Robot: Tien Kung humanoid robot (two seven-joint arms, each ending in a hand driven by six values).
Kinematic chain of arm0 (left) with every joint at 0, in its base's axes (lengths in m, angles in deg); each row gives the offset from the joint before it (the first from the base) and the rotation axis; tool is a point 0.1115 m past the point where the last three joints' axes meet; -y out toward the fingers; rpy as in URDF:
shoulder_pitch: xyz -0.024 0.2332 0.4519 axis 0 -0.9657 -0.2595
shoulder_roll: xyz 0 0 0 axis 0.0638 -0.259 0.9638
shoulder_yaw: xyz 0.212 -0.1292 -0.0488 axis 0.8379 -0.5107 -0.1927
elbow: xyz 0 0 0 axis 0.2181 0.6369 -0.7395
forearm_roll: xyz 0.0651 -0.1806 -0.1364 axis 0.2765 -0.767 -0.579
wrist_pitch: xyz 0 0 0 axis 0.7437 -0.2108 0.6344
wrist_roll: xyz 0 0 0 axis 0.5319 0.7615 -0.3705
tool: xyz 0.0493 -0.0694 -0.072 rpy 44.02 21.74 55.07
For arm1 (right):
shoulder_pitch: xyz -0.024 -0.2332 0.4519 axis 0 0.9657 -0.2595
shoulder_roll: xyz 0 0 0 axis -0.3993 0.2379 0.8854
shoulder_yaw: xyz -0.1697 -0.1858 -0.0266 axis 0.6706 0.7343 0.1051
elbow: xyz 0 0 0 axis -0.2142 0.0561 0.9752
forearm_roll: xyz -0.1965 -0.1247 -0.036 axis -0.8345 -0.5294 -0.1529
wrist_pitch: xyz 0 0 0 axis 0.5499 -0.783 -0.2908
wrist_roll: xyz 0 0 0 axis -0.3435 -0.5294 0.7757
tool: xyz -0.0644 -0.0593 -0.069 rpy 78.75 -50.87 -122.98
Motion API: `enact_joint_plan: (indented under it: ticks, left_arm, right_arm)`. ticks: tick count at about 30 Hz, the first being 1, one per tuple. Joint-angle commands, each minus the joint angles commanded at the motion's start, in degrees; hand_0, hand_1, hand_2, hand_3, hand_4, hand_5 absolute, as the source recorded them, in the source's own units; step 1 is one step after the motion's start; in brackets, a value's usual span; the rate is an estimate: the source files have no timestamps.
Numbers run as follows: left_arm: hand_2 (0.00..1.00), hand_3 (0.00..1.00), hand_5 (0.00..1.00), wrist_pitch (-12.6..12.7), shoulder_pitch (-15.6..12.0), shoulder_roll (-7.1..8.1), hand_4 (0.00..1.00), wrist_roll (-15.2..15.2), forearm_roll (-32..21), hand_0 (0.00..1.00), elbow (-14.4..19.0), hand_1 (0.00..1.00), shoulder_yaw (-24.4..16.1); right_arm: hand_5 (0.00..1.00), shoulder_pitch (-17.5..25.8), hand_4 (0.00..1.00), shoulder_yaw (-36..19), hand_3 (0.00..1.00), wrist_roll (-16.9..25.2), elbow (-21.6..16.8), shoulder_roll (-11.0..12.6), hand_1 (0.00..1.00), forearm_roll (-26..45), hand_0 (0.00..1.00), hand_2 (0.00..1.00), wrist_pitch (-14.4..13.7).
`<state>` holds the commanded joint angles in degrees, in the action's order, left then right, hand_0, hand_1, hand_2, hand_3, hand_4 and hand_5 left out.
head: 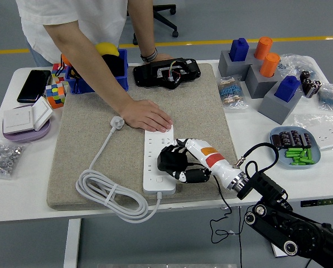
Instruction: Press the white button,pick up the black plug,place it near the board,insert it into the board
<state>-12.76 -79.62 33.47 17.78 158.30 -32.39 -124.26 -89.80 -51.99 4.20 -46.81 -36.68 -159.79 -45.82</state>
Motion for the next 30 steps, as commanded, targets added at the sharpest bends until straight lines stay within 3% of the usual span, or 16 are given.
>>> enact_joint_plan:
  ticks: [30]
  left_arm:
    - [0.512, 0.577, 0.27, 0.04, -0.02, -0.1, 0.592, -0.11, 0.0, 0.467, 0.0, 0.496, -0.02]
  right_arm:
    - [0.002, -0.32, 0.722, 0.34, 0.559, 0.68, 1.74, -0.49, 0.349, -0.92, 0.445, 0.38, -0.4]
